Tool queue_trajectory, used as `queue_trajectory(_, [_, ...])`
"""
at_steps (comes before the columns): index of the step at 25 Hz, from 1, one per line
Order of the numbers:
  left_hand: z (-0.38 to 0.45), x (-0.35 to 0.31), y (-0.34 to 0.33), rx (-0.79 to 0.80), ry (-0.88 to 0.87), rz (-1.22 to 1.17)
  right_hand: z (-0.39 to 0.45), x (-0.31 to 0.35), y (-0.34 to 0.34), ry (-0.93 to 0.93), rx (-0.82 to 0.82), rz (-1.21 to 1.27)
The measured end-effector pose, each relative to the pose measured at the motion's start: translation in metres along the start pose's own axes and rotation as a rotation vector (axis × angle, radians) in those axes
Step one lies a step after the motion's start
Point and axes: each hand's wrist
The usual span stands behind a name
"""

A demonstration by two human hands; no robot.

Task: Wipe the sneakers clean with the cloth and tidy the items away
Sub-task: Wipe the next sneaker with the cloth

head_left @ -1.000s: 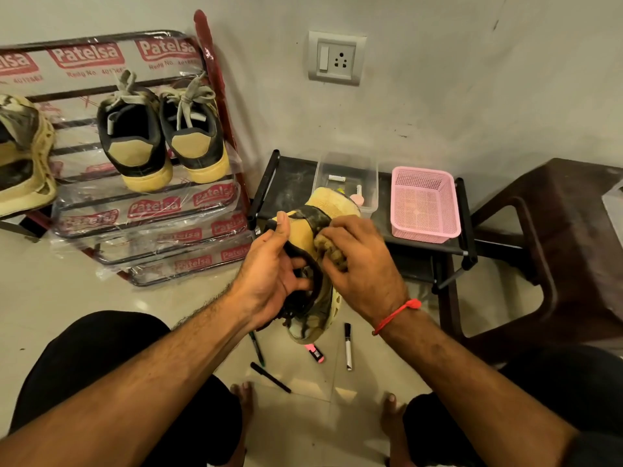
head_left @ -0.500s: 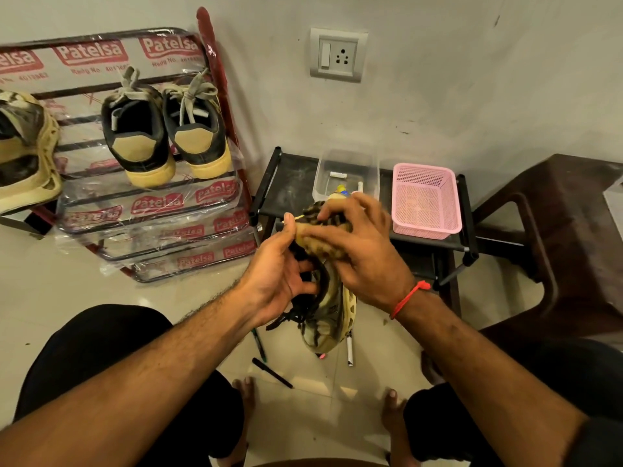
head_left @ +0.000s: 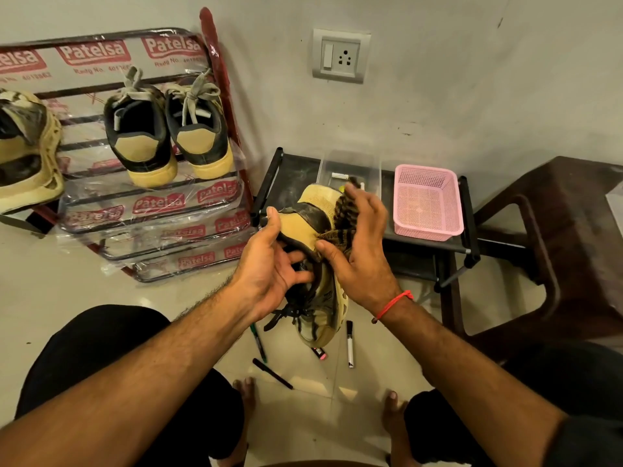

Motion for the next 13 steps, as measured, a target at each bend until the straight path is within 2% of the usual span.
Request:
queue_trajectory(3, [0.001,-0.004,0.002,0.008,-0.014,-0.030,0.003,-0.006,0.003,-0.226,-0.039,0.125])
queue_trajectory(5, [0.001,-0.006,0.003,0.006,-0.020,-0.035,0.002,-0.006,0.001,-0.294,-0.058,0.185])
queue_trajectory(8, [0.000,-0.009,0.003,0.013,-0.018,-0.014,0.006,-0.001,0.010,-0.209,-0.225,0.134])
queue_trajectory(10, [-0.001,-0.008,0.001,0.026,-0.006,0.037,0.013,0.004,0.018,-0.081,-0.307,0.087])
queue_trajectory(13, [-0.002,-0.001,-0.002,0.046,0.025,0.119,0.014,0.008,0.018,0.118,-0.215,-0.055])
Point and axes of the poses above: each hand's wrist, its own z-axis towards the middle knuckle, its own y-axis out of the back of the hand, x = y × z, and after that the axes turned 8 degrees about y, right-handed
